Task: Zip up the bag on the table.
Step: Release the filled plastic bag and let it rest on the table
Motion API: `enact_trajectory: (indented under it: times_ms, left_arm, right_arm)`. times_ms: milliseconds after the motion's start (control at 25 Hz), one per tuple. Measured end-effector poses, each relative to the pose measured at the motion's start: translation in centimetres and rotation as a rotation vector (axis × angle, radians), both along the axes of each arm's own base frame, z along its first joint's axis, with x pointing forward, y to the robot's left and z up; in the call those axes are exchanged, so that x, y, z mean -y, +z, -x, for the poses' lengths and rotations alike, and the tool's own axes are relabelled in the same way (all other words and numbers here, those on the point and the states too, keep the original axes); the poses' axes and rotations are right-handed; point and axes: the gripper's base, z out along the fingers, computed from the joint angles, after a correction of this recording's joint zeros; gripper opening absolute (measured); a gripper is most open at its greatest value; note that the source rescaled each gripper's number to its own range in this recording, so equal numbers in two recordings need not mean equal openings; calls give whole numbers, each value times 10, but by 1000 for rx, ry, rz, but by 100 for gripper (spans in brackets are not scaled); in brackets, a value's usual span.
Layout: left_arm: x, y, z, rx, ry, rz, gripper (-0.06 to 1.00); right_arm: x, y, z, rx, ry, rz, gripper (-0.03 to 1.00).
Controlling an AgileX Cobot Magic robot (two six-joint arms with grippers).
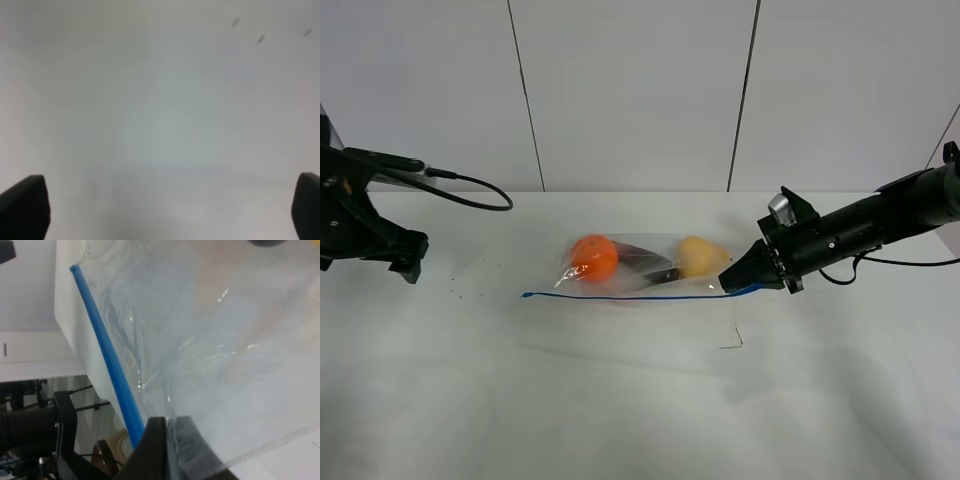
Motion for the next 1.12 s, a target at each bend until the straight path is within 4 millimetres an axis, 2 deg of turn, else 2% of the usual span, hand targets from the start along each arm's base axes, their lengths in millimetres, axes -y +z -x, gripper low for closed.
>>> enact_trajectory:
  times_ms: [200, 440, 560, 760, 1120]
  left_arm:
    - [-19, 0, 10, -84, 57, 71, 100]
    - [-20, 13, 16, -36, 84, 82, 100]
    - [-20, 13, 25, -39, 79, 71, 100]
    - [-19, 17, 51, 4, 71, 67, 100]
    - [-14, 39, 126, 203, 74, 79, 100]
  right_arm:
    - [0, 0, 0, 0, 3, 3, 0]
    - [0, 0, 0, 0, 3, 3, 0]
    - [0, 0, 0, 0, 3, 3, 0]
    - [0, 0, 0, 0, 3, 3, 0]
    - [0, 0, 0, 0, 3, 3, 0]
